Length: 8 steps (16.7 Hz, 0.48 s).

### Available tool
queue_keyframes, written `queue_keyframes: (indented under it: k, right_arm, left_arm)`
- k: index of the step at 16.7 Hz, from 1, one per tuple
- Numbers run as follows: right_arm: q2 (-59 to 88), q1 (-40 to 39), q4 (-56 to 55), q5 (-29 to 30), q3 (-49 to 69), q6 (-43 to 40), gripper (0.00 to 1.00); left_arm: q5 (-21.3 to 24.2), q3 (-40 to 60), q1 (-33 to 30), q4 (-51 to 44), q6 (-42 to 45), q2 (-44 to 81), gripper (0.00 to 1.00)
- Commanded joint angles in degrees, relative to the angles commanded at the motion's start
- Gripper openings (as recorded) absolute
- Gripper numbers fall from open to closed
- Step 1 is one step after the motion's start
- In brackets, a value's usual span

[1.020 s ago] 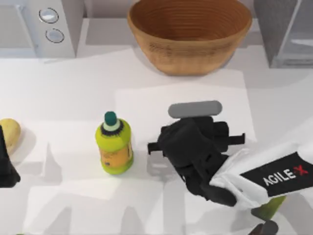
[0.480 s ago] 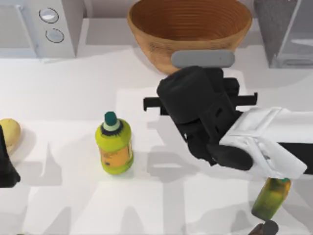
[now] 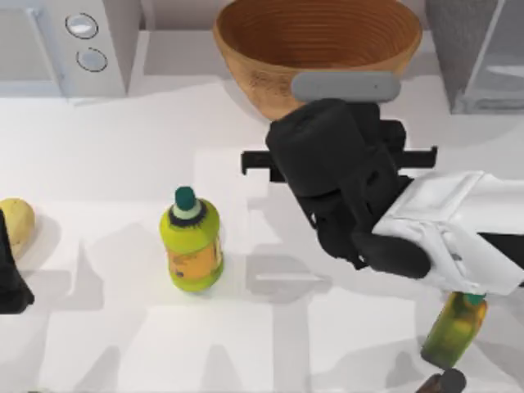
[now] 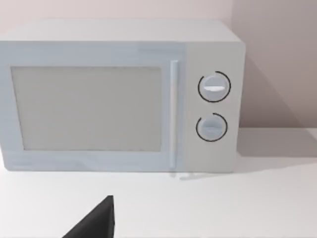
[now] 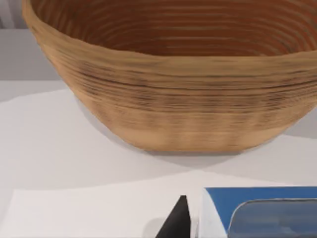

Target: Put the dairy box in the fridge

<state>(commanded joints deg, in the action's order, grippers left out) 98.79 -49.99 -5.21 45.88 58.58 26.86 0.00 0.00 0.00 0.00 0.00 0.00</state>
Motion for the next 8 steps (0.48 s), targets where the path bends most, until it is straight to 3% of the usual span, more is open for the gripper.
queue_keyframes:
  k: [4,8]
  right_arm:
    - [-5.73,3.36,1.24,-3.84,-5.14,-2.03,0.00]
    - [-19.24,9.93,2.95,-11.27,-14.52,-5.99,0.00]
  left_arm:
    - [0.00,0.00,0.00,0.00,0.00,0.00,1.00]
    - [0.00,0.00,0.00,0.00,0.00,0.00,1.00]
